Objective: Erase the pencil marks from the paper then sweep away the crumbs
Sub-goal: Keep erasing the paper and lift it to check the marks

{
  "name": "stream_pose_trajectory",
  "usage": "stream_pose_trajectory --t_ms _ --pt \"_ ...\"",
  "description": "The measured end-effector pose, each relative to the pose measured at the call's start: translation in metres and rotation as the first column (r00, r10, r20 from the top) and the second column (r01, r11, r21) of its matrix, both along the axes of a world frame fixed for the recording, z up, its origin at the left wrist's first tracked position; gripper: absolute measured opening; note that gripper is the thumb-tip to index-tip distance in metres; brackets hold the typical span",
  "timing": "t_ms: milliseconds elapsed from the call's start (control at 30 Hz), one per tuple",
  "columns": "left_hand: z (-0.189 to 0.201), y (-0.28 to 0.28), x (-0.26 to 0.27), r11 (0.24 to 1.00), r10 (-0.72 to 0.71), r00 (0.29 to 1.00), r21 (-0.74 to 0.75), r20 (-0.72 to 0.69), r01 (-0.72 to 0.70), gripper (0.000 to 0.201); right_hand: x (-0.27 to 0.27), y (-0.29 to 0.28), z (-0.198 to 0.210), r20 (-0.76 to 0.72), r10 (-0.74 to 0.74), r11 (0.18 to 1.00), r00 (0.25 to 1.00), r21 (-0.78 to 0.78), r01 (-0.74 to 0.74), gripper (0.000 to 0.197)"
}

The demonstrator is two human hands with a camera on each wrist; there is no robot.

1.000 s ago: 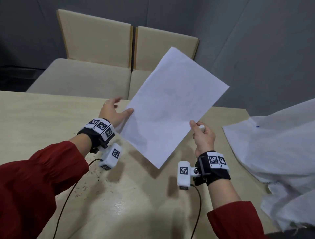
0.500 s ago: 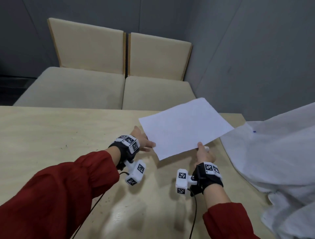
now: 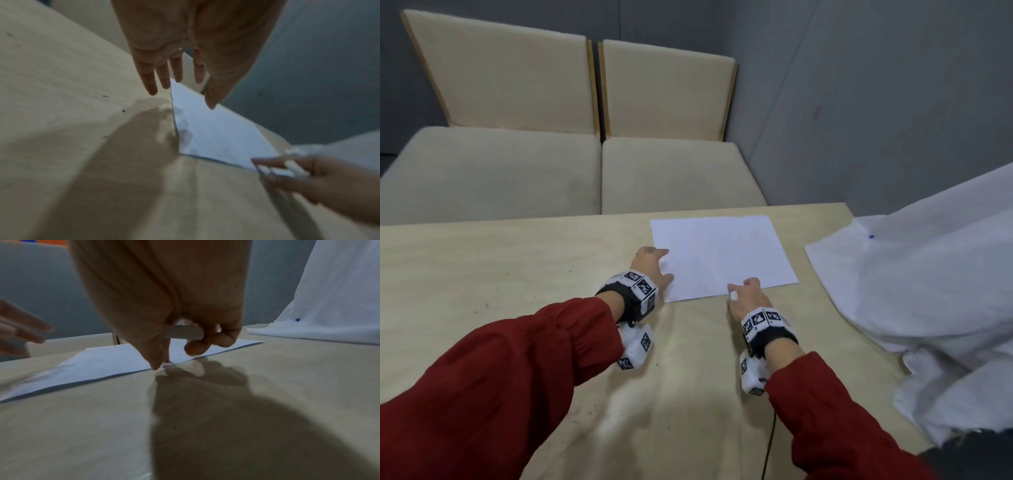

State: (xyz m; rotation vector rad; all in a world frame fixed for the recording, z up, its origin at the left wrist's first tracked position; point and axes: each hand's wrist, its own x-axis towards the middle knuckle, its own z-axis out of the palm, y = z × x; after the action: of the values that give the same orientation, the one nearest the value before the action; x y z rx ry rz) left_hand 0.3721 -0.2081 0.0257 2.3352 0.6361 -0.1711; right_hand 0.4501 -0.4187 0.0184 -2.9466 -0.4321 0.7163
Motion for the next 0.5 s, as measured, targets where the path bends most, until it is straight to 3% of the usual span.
stream_pose_trajectory --t_ms 100,233,400,500 --pt "-0.010 0.001 -0.009 0.958 -0.271 0.959 0.072 -0.085 0.277 0.048 0.003 0.005 -0.002 -0.017 0.033 0.999 0.999 0.008 -0.033 0.038" --pt "-0.016 -0.002 -0.023 0.808 -0.516 0.803 0.141 -0.297 0.571 0.041 0.008 0.012 0.004 0.018 -0.067 0.990 0.998 0.126 0.065 0.020" --pt "-0.015 -0.003 -0.025 0.768 -0.537 0.750 0.142 -0.387 0.624 0.050 0.026 -0.001 0.012 0.052 -0.307 0.929 0.950 0.232 0.287 0.020" --pt "-0.016 -0.005 -0.023 0.769 -0.539 0.745 0.131 -0.394 0.626 0.054 0.028 -0.013 0.008 0.019 -0.345 0.926 0.938 0.167 0.337 0.022"
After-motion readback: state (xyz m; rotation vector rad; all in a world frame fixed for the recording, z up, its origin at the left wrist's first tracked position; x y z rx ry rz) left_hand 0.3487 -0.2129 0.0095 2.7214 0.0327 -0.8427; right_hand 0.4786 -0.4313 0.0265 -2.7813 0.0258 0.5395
